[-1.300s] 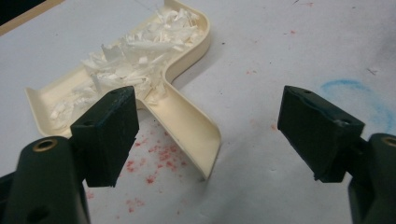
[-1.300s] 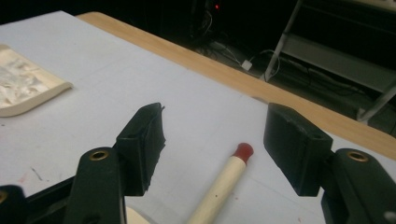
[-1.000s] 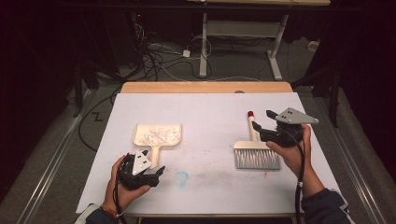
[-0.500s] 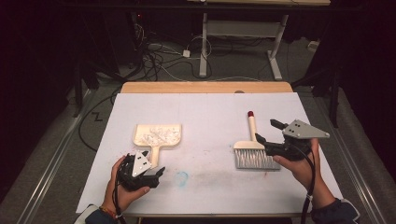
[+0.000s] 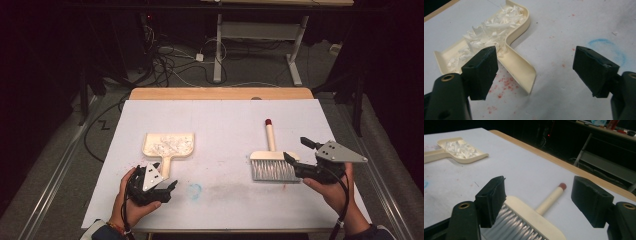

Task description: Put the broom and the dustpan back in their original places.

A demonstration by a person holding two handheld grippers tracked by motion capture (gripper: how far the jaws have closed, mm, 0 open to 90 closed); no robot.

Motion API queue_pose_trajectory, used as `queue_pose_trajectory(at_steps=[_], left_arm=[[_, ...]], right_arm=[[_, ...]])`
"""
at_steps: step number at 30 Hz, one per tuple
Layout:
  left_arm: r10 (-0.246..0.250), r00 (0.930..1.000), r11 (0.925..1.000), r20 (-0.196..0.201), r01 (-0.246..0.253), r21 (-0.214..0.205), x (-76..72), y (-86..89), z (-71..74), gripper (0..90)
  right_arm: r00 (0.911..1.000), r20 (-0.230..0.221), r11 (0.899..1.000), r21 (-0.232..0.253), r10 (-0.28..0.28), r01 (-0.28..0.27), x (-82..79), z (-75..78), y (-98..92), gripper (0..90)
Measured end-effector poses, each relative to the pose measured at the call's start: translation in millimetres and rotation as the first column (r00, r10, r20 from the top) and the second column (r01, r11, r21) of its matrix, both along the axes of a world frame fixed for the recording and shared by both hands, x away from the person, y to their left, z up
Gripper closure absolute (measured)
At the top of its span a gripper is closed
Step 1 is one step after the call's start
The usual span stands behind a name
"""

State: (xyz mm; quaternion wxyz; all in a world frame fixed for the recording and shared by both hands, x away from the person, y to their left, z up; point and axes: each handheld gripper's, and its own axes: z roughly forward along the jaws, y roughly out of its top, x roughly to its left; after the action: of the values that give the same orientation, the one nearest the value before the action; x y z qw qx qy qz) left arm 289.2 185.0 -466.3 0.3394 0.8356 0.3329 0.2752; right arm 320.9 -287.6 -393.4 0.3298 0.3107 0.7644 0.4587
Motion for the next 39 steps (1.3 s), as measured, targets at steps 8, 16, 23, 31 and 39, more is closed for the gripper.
queue_pose_trajectory(at_steps=[8,16,23,31,39], left_arm=[[-0.003,1.0,1.0,-0.002,0.003,0.0,-0.1,-0.4,-0.6,19.8],[-0.007,1.0,0.9999,0.003,0.007,0.01,-0.8,-0.2,-1.6,19.8],[-0.008,1.0,0.9998,0.003,0.008,0.018,-0.9,-0.9,-2.9,19.9],[-0.015,0.9998,0.9993,0.013,0.014,0.034,-3.6,-2.7,-2.1,19.9],[-0.009,0.9999,0.9996,0.008,0.008,0.027,-7.5,0.4,-1.8,19.8]], right_arm=[[0.9999,0.002,0.999,-0.044,-0.014,0.014,-8.7,-16.7,-8.5,28.0],[0.9997,-0.006,0.998,-0.058,-0.022,0.022,-15.0,-36.3,-17.9,27.5],[0.9994,-0.019,0.997,-0.079,-0.028,0.026,-19.8,-48.7,-21.4,26.2],[0.9994,0.001,0.998,-0.057,-0.036,0.036,-21.6,-45.0,-21.2,25.2],[0.9991,0.017,0.998,-0.053,-0.037,0.038,-24.5,-40.6,-16.7,23.3]])
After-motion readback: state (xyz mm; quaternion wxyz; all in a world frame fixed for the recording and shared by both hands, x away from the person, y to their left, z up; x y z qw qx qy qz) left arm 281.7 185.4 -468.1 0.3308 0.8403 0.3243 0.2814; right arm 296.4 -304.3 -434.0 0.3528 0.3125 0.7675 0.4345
